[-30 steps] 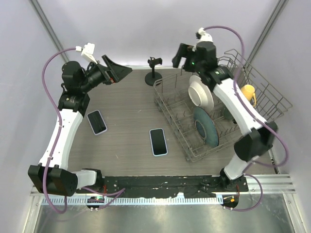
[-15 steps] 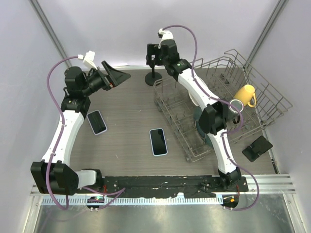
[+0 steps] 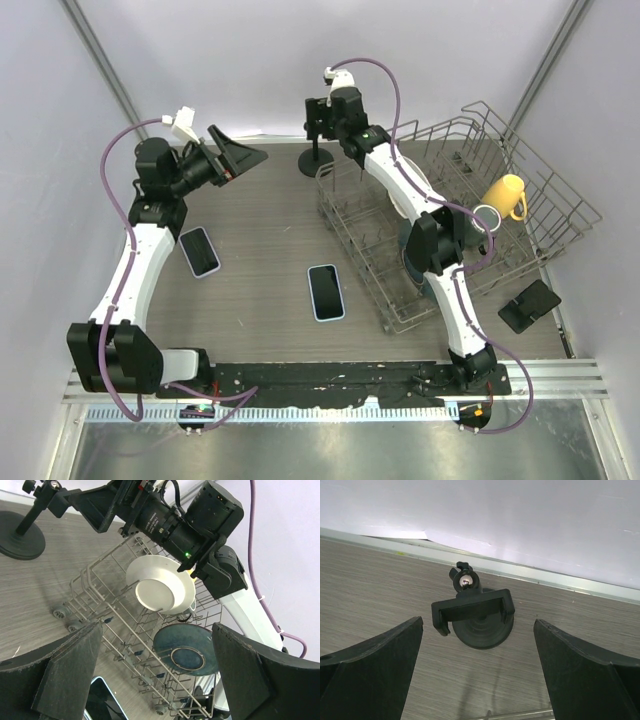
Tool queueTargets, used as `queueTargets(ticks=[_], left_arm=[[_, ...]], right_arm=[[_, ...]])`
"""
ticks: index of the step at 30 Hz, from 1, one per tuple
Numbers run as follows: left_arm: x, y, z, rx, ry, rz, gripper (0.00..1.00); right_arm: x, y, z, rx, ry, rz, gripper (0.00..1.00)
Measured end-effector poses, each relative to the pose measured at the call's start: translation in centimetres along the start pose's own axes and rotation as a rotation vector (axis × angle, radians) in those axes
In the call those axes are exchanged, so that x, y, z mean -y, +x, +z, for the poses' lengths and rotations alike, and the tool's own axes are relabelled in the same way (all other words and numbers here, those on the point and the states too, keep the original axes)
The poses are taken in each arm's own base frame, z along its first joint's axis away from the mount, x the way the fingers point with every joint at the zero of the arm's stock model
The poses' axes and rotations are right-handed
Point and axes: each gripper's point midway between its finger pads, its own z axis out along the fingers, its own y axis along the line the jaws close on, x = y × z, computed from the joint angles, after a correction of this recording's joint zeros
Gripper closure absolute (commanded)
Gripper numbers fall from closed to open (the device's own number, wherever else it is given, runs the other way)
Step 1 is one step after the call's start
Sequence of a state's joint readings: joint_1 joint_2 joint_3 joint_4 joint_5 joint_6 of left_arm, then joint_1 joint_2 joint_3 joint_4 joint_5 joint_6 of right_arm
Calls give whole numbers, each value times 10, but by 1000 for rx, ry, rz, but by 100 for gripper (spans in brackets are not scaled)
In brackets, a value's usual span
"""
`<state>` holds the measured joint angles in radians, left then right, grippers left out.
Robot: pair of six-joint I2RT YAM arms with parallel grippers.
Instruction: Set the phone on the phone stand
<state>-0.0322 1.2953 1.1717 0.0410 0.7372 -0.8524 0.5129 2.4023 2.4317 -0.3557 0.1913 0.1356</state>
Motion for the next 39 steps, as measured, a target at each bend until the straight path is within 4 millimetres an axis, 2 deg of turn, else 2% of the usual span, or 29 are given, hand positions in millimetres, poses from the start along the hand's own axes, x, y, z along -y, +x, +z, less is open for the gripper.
queueTargets(ticks=[20, 26, 33, 39], left_arm=[[1, -2, 0, 1, 13, 4, 4], [-5, -3, 0, 6, 17, -21, 4], [-8, -3, 2, 4, 14, -24, 13], [-15, -1, 5, -3, 4, -35, 15]], right_arm=[[-10, -3, 4, 24, -57, -24, 2], [-11, 0, 4, 16, -49, -38, 2], [-14, 0, 0, 9, -31, -62, 3], [-14, 7, -3, -23, -13, -72, 4]])
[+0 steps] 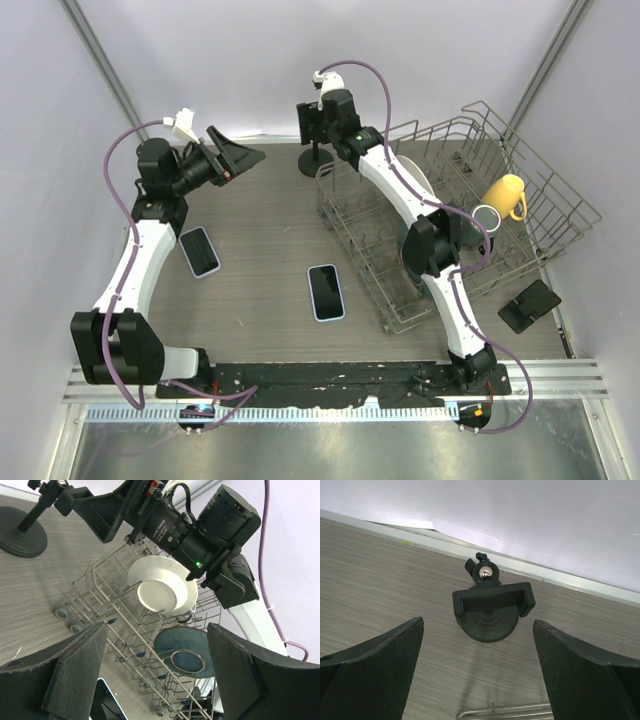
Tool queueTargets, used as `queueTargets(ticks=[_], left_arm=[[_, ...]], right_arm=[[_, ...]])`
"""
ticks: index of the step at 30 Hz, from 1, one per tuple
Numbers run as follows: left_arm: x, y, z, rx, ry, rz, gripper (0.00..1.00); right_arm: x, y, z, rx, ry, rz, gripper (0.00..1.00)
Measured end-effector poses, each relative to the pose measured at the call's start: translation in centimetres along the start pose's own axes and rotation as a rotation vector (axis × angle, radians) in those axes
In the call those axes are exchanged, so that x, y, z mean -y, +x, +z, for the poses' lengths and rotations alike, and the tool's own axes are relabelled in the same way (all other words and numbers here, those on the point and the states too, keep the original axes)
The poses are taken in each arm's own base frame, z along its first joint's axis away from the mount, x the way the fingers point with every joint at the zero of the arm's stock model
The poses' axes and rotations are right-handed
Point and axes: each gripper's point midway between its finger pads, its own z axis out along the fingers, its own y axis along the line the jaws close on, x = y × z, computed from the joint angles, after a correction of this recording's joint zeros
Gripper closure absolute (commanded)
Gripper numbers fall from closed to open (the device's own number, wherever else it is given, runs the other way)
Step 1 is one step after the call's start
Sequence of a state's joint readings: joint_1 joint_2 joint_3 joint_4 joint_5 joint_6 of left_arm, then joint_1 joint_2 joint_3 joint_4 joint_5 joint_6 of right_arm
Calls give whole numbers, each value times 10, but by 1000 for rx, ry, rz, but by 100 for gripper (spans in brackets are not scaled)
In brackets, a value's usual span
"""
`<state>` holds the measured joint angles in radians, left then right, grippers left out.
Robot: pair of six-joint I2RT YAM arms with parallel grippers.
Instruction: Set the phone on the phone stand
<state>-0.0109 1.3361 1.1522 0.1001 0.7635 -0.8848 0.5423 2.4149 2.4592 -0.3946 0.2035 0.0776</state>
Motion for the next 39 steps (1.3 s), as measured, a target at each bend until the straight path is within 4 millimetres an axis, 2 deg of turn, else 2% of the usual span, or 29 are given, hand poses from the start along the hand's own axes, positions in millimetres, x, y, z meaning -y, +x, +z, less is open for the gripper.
queueTargets(ticks=[5, 7, 8, 10, 13, 15, 17, 23, 25, 26, 30, 32, 34, 39], left_arm=[[-12, 5, 9, -12, -23, -7, 12], [-27, 11, 20, -25, -51, -22, 10], [-42, 18, 31, -40, -82, -49, 9], [-56, 34, 46, -75, -106, -85, 9], [-80, 51, 68, -94, -155, -156, 7], [-91, 56, 80, -81, -180, -186, 6], [-99, 52, 91, -54, -202, -212, 5], [-109, 6, 133, 87, -171, -272, 5], [-115, -3, 148, 117, -154, -309, 9], [-119, -7, 155, 128, -147, -320, 14], [-144, -15, 189, 146, -133, -382, 16], [-154, -15, 203, 145, -133, -398, 15], [-161, -16, 216, 148, -128, -404, 14], [-167, -4, 235, 133, -114, -433, 12]], right_arm=[[-8, 0, -4, -8, -36, 35, 4], [-12, 7, -4, -23, -57, 54, 3], [-13, 12, -5, -38, -64, 58, 4], [-15, 20, -6, -61, -77, 69, 3], [-19, 19, -15, -72, -100, 80, 3], [-20, 8, -24, -56, -114, 89, 2], [-21, -9, -36, -27, -127, 96, 2], [-18, -69, -85, 93, -151, 109, 2], [-11, -86, -104, 134, -149, 111, 2], [-7, -90, -113, 147, -148, 111, 2], [15, -100, -143, 185, -143, 121, 2], [34, -100, -154, 202, -134, 139, 2], [62, -101, -157, 217, -100, 162, 2], [119, -89, -167, 223, -13, 211, 2]])
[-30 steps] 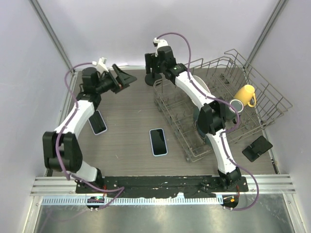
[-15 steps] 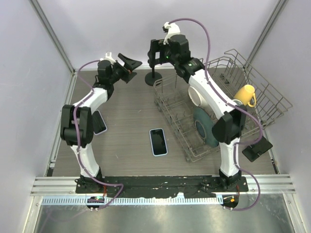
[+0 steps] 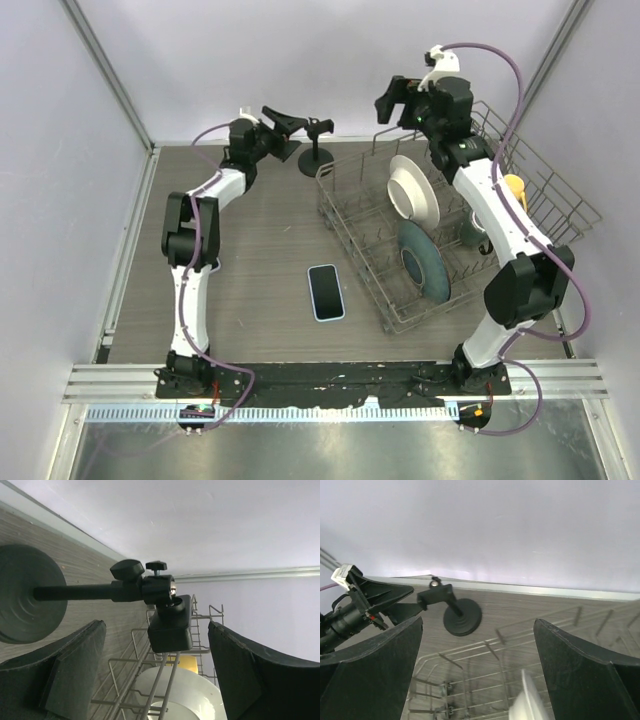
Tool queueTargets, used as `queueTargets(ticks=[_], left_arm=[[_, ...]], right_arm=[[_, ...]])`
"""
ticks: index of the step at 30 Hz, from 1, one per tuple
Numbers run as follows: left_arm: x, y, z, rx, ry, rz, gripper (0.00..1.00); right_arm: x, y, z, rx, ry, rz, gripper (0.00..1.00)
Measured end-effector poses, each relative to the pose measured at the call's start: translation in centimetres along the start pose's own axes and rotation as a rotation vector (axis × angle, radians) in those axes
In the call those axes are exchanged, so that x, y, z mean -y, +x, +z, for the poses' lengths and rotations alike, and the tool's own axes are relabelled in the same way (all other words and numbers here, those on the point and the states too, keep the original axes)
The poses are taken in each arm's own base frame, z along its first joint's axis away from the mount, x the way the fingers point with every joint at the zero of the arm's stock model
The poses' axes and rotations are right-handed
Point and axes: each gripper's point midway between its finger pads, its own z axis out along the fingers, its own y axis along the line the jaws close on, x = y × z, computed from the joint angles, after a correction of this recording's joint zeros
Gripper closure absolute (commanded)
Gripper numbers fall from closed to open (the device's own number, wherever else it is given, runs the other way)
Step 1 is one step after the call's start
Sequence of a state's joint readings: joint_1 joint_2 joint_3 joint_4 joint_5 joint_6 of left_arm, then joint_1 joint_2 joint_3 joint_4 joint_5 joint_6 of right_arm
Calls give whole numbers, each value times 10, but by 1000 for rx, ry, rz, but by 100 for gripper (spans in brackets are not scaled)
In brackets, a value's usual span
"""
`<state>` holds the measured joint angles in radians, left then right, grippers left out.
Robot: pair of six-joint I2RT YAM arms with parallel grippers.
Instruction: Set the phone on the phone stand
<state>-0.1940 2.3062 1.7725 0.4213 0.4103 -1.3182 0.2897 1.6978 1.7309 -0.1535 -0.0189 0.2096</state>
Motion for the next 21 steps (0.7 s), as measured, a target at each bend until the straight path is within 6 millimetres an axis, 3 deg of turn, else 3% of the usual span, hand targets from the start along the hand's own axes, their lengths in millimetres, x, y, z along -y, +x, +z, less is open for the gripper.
queueTargets(ticks=[4, 11, 15, 19, 20, 21], left_arm=[[-4, 20, 9, -28, 9, -19, 12], [-6, 44, 24, -61, 40, -47, 29], [-1, 42, 29, -57, 63, -40, 33], [5, 35, 30, -45, 79, -33, 32], [7, 32, 31, -42, 84, -31, 35], [7, 30, 31, -39, 85, -30, 47]], right_arm=[[21, -2, -12, 11, 37, 10, 2], [25, -20, -42, 62, 47, -6, 2], [21, -35, -54, 106, 36, -11, 2], [21, -37, -55, 119, 39, -18, 2], [23, -36, -54, 116, 48, -21, 2], [25, -35, -54, 115, 58, -24, 2]])
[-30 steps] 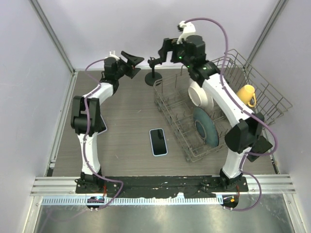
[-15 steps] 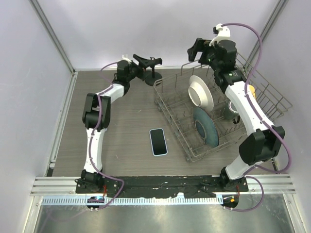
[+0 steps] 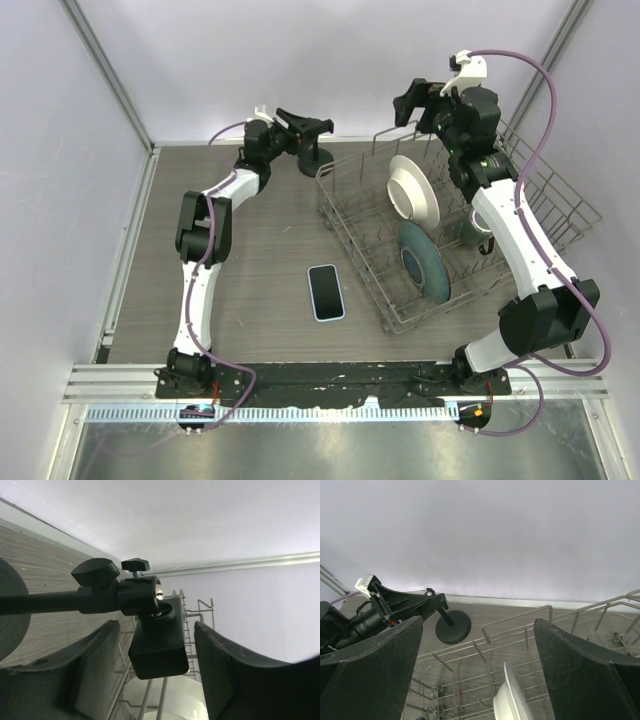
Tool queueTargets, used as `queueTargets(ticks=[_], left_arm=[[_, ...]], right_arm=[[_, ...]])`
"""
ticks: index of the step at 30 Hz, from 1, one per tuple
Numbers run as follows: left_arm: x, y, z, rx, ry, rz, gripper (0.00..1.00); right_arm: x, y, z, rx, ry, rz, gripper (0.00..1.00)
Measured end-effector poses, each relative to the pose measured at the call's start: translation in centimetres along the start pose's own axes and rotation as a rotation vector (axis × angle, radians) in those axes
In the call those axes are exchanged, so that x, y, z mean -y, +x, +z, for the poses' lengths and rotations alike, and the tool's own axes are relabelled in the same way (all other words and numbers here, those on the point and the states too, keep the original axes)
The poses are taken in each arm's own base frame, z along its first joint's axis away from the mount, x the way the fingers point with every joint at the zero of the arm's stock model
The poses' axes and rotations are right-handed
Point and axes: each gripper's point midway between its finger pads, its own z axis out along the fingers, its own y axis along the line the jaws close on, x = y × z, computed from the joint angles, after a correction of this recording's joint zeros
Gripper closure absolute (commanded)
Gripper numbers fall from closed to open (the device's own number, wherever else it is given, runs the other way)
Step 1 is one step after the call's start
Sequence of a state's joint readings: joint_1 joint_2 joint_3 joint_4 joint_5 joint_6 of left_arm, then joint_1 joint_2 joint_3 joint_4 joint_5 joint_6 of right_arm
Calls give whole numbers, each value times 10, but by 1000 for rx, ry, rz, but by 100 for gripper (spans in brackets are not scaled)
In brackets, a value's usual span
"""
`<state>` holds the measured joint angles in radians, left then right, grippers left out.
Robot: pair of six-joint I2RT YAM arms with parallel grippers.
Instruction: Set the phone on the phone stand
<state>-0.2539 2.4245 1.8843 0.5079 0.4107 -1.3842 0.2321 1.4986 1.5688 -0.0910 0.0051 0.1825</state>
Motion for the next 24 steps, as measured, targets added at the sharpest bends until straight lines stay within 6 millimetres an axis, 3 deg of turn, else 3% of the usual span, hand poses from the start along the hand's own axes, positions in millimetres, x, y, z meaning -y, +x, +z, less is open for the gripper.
queueTargets(ticks=[2, 4, 7, 11, 17, 20, 24], left_arm=[[2, -3, 1, 2, 4, 2, 57], [4, -6, 3, 3, 7, 9, 81], [5, -6, 3, -10, 5, 6, 100], [0, -8, -7, -18, -4, 6, 100], [-1, -18, -66, -46, -86, -1, 100], [-4, -20, -102, -77, -118, -30, 100], [-5, -11, -154, -122, -151, -53, 100]], right_arm=[[3, 1, 0, -1, 13, -5, 2], [5, 1, 0, 1, 22, -9, 2], [5, 1, 0, 1, 24, -12, 2], [2, 2, 0, -3, 11, -7, 2], [-16, 8, 0, -27, -60, 26, 2], [-42, 15, -1, -45, -121, 26, 2], [-96, 35, -4, -96, -231, -4, 2]])
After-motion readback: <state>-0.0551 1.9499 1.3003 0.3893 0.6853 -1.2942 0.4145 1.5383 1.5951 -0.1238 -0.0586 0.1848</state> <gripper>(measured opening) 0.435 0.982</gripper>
